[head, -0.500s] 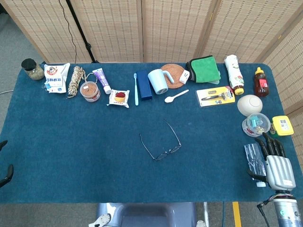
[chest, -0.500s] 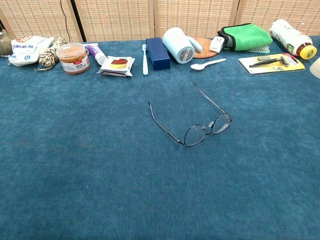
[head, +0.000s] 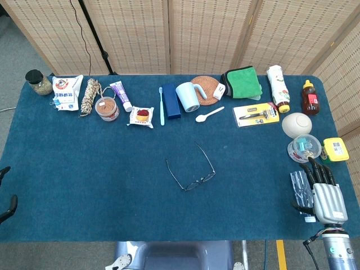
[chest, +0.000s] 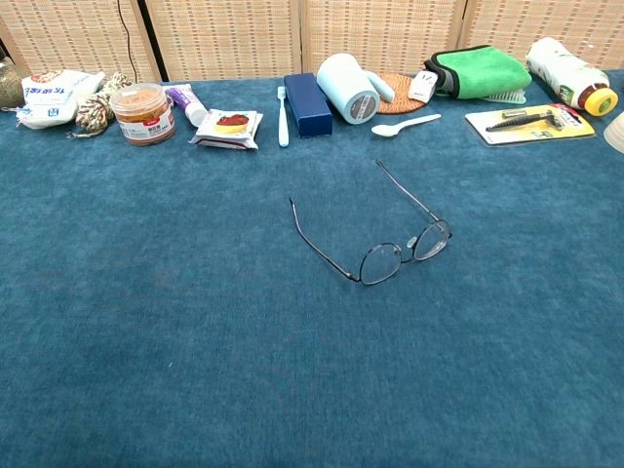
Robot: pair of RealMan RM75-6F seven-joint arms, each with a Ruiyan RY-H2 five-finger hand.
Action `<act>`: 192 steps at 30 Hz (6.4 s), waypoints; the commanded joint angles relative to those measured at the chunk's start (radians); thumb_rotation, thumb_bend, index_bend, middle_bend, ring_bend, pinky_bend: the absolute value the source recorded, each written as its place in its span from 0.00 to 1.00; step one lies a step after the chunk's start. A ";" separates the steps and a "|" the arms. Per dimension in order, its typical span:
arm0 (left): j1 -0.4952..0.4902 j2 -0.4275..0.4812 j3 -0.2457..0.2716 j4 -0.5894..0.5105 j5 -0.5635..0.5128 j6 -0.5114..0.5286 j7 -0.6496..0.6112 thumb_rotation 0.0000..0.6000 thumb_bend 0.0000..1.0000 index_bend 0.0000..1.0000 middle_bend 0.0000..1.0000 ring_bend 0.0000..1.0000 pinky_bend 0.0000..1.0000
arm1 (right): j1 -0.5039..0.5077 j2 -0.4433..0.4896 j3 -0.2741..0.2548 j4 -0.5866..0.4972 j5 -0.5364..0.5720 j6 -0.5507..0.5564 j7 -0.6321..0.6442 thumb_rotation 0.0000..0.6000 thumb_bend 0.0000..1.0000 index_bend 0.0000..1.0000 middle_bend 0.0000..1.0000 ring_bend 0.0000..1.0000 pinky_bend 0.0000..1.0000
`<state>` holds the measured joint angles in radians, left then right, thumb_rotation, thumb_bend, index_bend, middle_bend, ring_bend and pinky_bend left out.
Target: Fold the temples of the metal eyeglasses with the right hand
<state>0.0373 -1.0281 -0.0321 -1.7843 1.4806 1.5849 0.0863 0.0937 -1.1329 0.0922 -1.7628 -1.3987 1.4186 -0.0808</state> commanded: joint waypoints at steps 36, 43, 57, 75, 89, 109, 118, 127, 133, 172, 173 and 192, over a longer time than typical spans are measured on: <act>-0.059 -0.005 -0.039 0.016 -0.050 -0.065 0.031 0.93 0.45 0.14 0.00 0.01 0.00 | 0.330 -0.254 0.124 0.000 0.207 -0.330 -0.126 1.00 0.14 0.11 0.00 0.00 0.00; -0.069 0.003 -0.053 0.025 -0.058 -0.063 0.027 0.93 0.45 0.13 0.00 0.01 0.00 | 0.377 -0.338 0.137 0.024 0.283 -0.336 -0.178 1.00 0.14 0.10 0.00 0.00 0.00; -0.074 0.011 -0.051 0.029 -0.075 -0.074 0.024 0.93 0.45 0.13 0.00 0.01 0.00 | 0.463 -0.482 0.169 0.087 0.382 -0.323 -0.256 1.00 0.14 0.09 0.00 0.00 0.00; -0.069 0.026 -0.049 0.038 -0.085 -0.069 0.005 0.93 0.45 0.13 0.00 0.01 0.00 | 0.520 -0.587 0.167 0.188 0.441 -0.329 -0.285 1.00 0.14 0.09 0.00 0.00 0.00; -0.073 0.022 -0.048 0.034 -0.081 -0.070 0.009 0.93 0.45 0.13 0.00 0.01 0.00 | 0.544 -0.586 0.171 0.256 0.441 -0.339 -0.297 1.00 0.14 0.09 0.00 0.00 0.00; -0.081 0.012 -0.048 0.034 -0.084 -0.076 0.017 0.93 0.45 0.13 0.00 0.01 0.00 | 0.657 -0.415 0.164 0.211 0.646 -0.522 -0.462 1.00 0.14 0.15 0.00 0.00 0.00; -0.084 0.007 -0.048 0.037 -0.079 -0.077 0.014 0.93 0.45 0.13 0.00 0.01 0.00 | 0.722 -0.359 0.141 0.156 0.810 -0.514 -0.565 1.00 0.14 0.17 0.00 0.00 0.00; -0.087 0.004 -0.049 0.041 -0.076 -0.076 0.011 0.93 0.45 0.13 0.00 0.01 0.00 | 0.812 -0.358 0.132 0.159 0.983 -0.506 -0.639 1.00 0.14 0.20 0.00 0.00 0.00; -0.090 0.001 -0.050 0.047 -0.078 -0.079 0.006 0.93 0.45 0.13 0.00 0.01 0.00 | 0.859 -0.363 0.125 0.172 1.065 -0.487 -0.672 1.00 0.14 0.20 0.00 0.00 0.00; -0.090 0.004 -0.052 0.064 -0.080 -0.073 -0.012 0.93 0.45 0.13 0.00 0.01 0.00 | 0.988 -0.435 0.114 0.239 1.328 -0.444 -0.751 1.00 0.14 0.24 0.00 0.00 0.00; -0.089 0.005 -0.052 0.065 -0.080 -0.073 -0.012 0.93 0.45 0.13 0.00 0.01 0.00 | 0.988 -0.436 0.114 0.240 1.327 -0.443 -0.749 1.00 0.14 0.25 0.00 0.00 0.00; -0.084 0.013 -0.050 0.062 -0.078 -0.067 -0.018 0.93 0.45 0.13 0.00 0.01 0.00 | 0.991 -0.470 0.126 0.268 1.314 -0.417 -0.732 1.00 0.14 0.40 0.04 0.00 0.00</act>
<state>-0.0466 -1.0154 -0.0825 -1.7221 1.4021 1.5178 0.0681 1.0850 -1.6016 0.2178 -1.4959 -0.0834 1.0008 -0.8134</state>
